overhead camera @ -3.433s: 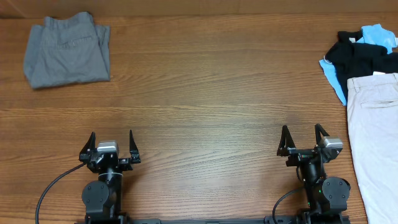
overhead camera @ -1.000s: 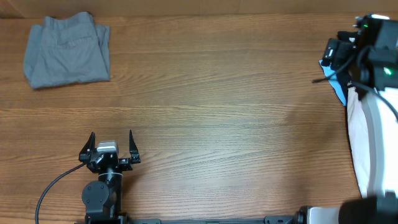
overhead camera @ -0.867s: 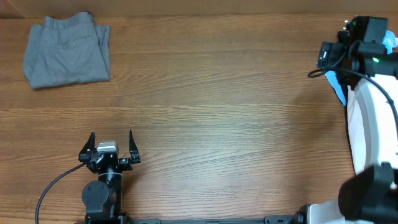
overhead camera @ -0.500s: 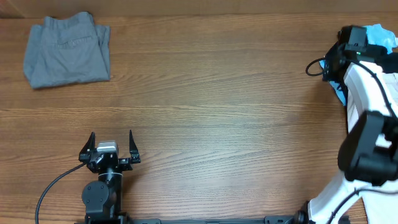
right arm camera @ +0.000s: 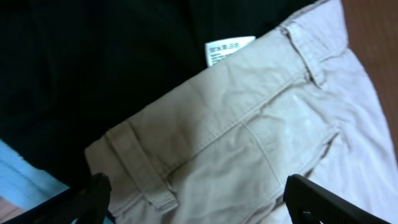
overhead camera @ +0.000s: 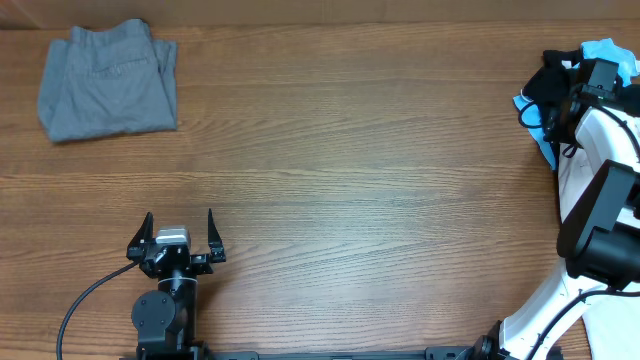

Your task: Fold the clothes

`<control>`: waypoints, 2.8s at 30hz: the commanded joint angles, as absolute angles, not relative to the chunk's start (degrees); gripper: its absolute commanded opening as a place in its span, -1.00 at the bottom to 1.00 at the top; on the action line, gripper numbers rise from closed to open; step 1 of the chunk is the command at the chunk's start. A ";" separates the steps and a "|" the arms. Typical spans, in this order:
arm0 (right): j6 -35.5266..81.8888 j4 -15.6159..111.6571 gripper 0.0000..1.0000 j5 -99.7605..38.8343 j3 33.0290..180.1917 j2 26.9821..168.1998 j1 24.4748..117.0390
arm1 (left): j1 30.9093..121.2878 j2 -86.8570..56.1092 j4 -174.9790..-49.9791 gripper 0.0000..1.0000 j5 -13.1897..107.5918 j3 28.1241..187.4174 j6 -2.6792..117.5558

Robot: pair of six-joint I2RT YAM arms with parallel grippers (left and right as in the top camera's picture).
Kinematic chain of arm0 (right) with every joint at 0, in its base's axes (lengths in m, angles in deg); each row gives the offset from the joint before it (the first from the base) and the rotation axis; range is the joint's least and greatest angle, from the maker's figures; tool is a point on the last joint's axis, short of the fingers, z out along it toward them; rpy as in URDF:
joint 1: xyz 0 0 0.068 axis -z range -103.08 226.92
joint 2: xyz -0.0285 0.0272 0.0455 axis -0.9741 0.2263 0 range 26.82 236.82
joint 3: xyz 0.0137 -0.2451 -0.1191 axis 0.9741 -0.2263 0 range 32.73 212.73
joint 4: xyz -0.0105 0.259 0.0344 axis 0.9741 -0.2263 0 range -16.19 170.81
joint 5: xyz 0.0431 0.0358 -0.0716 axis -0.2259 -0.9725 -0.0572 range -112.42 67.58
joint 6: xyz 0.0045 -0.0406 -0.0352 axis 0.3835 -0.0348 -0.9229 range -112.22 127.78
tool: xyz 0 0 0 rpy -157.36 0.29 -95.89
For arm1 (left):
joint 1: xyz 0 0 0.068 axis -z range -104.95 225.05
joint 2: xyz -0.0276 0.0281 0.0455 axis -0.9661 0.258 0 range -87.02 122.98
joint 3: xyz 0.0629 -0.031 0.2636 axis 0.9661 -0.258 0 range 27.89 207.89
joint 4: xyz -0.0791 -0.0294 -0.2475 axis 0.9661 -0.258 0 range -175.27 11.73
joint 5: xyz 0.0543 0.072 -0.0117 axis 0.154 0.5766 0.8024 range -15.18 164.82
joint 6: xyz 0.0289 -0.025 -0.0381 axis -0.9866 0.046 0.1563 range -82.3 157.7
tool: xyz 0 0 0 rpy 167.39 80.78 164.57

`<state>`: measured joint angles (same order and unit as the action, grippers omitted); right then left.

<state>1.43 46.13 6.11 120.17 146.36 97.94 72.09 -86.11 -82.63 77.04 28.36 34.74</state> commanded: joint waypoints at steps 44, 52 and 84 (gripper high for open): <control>2.22 48.16 -0.53 3.05 121.09 151.02 97.96 | 72.48 -86.75 -82.46 1.00 77.56 28.17 35.53; 9.43 41.69 -0.93 2.97 126.16 149.42 97.94 | 72.48 -86.75 -82.46 0.99 77.56 28.17 35.53; 17.06 36.91 1.00 -4.57 125.48 135.57 97.94 | 72.48 -86.75 -82.46 1.00 77.56 28.17 35.53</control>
